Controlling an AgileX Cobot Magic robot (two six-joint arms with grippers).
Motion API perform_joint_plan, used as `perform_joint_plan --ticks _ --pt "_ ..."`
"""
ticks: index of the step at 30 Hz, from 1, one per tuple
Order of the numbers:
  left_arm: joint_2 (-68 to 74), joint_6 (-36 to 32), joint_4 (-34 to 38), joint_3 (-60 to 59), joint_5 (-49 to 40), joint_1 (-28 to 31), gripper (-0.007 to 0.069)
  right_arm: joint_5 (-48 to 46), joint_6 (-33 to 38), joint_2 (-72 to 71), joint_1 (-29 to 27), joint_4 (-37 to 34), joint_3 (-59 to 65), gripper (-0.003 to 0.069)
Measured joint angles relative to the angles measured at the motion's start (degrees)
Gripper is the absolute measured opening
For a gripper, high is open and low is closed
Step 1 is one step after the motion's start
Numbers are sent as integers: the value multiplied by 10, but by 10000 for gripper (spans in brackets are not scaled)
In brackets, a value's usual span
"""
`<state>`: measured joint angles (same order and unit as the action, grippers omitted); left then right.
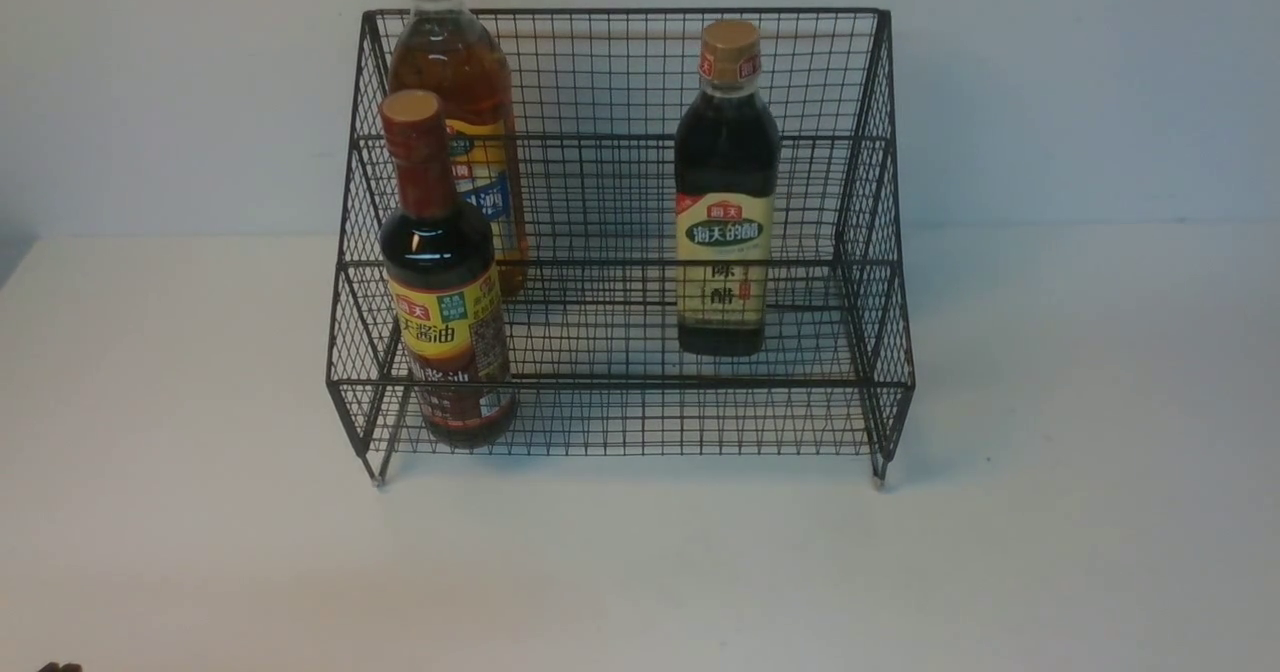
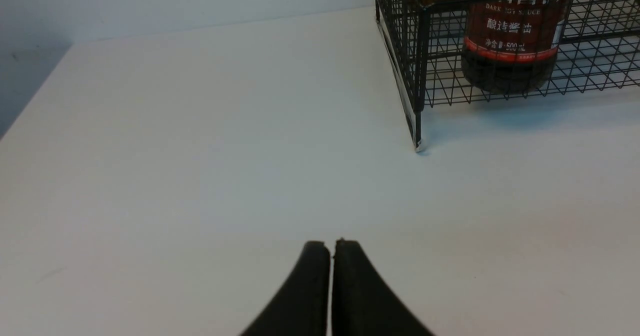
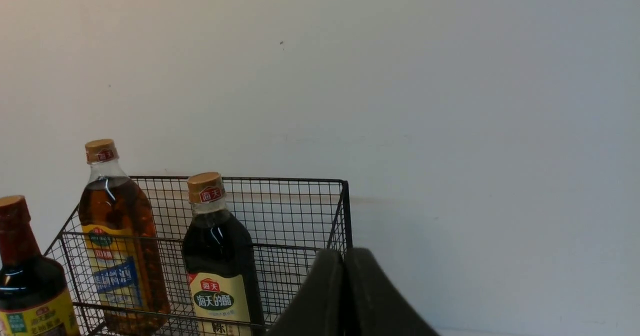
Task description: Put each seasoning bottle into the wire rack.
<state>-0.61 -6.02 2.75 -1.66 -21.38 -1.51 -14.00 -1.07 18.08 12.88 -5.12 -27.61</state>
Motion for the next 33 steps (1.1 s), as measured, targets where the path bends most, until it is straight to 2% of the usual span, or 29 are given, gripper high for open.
perform_joint_plan --ticks 28,33 --pt "0 0 0 0 0 0 -5 -2 3 -28 0 -2 11 -15" --pt "0 0 0 0 0 0 -5 -2 -28 -28 0 17 11 -15"
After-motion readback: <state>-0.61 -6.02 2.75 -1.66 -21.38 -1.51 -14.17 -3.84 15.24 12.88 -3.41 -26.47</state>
